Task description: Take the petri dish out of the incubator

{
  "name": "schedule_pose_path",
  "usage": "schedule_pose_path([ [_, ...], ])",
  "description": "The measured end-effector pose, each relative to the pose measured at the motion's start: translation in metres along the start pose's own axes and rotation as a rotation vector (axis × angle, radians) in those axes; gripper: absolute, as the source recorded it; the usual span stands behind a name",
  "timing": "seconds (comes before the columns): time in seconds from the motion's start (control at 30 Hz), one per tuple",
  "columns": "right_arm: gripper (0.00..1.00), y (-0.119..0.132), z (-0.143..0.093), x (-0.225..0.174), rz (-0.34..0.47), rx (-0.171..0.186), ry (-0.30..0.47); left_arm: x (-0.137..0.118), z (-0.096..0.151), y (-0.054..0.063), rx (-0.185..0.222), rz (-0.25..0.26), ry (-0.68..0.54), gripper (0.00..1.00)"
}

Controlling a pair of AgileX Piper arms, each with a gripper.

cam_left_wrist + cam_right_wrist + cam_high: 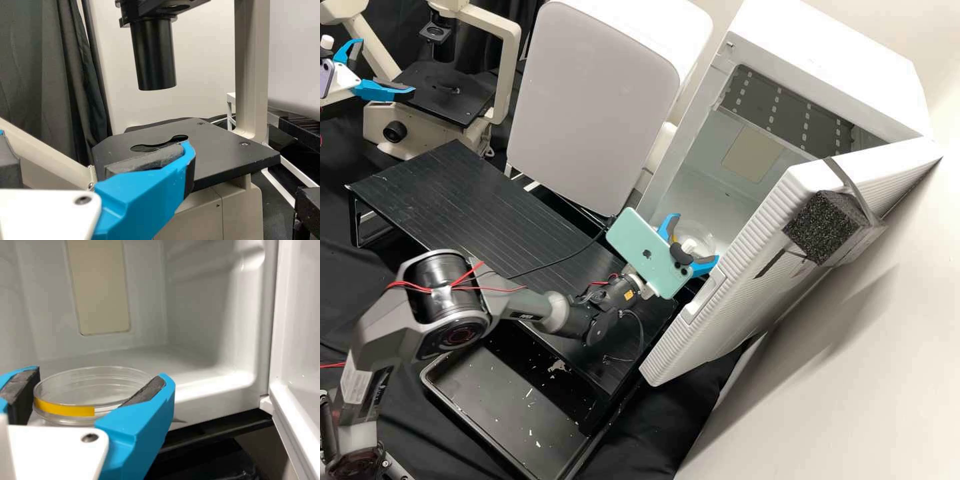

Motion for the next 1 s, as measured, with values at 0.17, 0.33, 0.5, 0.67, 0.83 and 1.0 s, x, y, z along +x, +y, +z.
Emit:
schedule_pose_path([
  [0.17, 0.00, -0.001, -0.015, -0.028, 0.023, 0.014, 0.076, 0.000, 0.000, 0.000, 0.000, 0.000, 0.000, 1.00],
  [0.33, 0.00, -0.016, -0.026, -0.057, 0.007, 0.040, 0.123, 0.000, 0.000, 0.000, 0.000, 0.000, 0.000, 1.00],
  [0.5, 0.00, -0.040, -0.030, -0.080, -0.051, 0.056, 0.126, 0.000, 0.000, 0.000, 0.000, 0.000, 0.000, 1.00],
  [0.67, 0.00, -0.059, -0.029, -0.102, -0.105, 0.038, 0.098, 0.000, 0.000, 0.000, 0.000, 0.000, 0.000, 1.00],
  [0.83, 0.00, -0.068, -0.029, -0.124, -0.118, 0.036, 0.107, 0.000, 0.000, 0.000, 0.000, 0.000, 0.000, 1.00],
  [1.0, 0.00, -0.077, -0.039, -0.148, -0.171, 0.009, 0.149, 0.000, 0.000, 0.000, 0.000, 0.000, 0.000, 1.00],
])
